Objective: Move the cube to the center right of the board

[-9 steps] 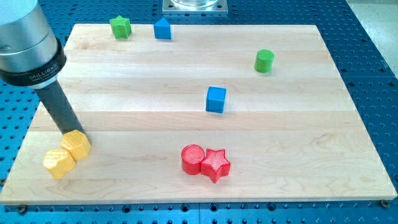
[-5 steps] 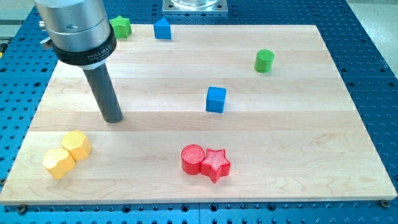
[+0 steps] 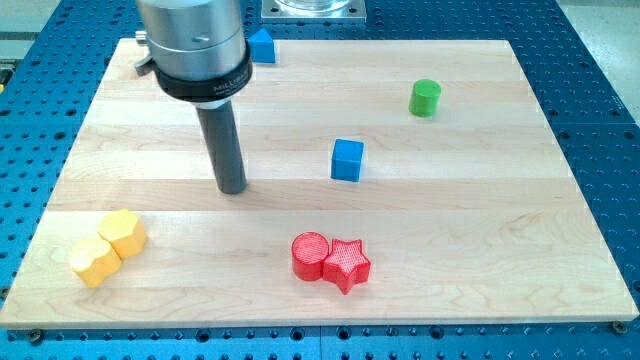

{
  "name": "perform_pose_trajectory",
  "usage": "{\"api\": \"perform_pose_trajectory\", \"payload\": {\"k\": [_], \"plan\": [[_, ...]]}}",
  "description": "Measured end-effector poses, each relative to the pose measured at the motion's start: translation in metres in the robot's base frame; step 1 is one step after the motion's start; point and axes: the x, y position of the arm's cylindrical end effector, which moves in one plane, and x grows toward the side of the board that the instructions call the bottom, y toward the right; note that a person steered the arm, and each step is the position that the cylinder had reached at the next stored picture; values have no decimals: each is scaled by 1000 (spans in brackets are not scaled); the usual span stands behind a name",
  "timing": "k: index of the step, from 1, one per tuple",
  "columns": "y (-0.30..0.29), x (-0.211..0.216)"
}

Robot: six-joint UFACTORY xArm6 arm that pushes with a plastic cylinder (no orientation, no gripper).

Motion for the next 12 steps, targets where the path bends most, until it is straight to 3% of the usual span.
{"api": "perform_pose_trajectory", "payload": {"k": [3,5,6,7,8,10,11,12], "plan": [[104,3],[163,-21],[106,-19],[92,-42],[127,-60],[259,-60],[199,-53],[222,-31]]}}
